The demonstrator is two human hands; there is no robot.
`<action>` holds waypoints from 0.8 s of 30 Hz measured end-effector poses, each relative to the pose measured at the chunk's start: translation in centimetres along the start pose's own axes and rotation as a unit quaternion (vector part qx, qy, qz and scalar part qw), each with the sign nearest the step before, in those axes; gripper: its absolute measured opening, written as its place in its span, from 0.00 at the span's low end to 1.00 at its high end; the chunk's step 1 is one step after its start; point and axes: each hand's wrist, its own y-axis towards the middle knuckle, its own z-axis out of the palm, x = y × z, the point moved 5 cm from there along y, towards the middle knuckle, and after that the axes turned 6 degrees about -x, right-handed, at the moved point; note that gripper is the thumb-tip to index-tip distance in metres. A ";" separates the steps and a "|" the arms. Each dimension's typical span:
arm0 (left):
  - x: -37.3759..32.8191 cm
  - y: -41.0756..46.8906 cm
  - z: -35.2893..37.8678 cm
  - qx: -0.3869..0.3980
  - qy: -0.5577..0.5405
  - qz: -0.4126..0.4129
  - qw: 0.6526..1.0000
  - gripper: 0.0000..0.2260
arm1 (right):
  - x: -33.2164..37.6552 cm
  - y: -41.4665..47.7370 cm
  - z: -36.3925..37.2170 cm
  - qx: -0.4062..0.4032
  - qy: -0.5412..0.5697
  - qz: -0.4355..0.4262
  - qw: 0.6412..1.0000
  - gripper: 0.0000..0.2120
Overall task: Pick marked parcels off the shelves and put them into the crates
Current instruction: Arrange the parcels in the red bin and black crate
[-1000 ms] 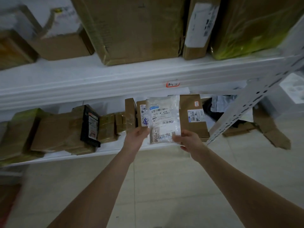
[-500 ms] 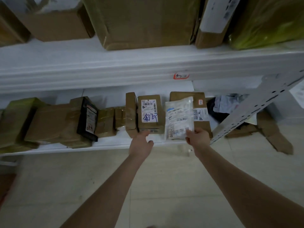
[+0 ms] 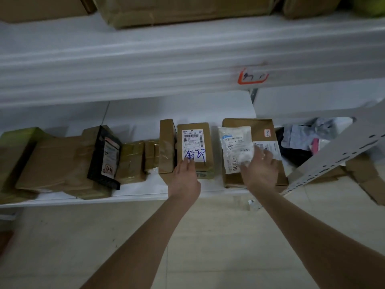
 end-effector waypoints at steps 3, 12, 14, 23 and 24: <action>0.1 0.5 -0.4 -0.031 0.022 0.020 0.999 0.28 | 5.0 -1.9 1.1 0.012 -0.068 -0.208 0.976 0.33; 4.7 1.2 -1.4 -0.099 -0.045 -0.121 0.987 0.36 | 8.4 -4.2 6.3 0.088 -0.178 -0.355 0.914 0.35; 5.6 1.0 -1.5 -0.081 -0.098 -0.179 0.976 0.38 | 7.4 -3.7 5.8 0.086 -0.195 -0.340 0.916 0.34; 7.7 1.5 -1.2 -0.088 -0.226 -0.269 0.932 0.19 | 7.2 -3.8 6.1 0.105 -0.151 -0.302 0.935 0.33; 7.9 1.2 -1.5 -0.100 -0.243 -0.277 0.924 0.16 | 7.2 -3.7 6.0 0.118 -0.152 -0.298 0.935 0.33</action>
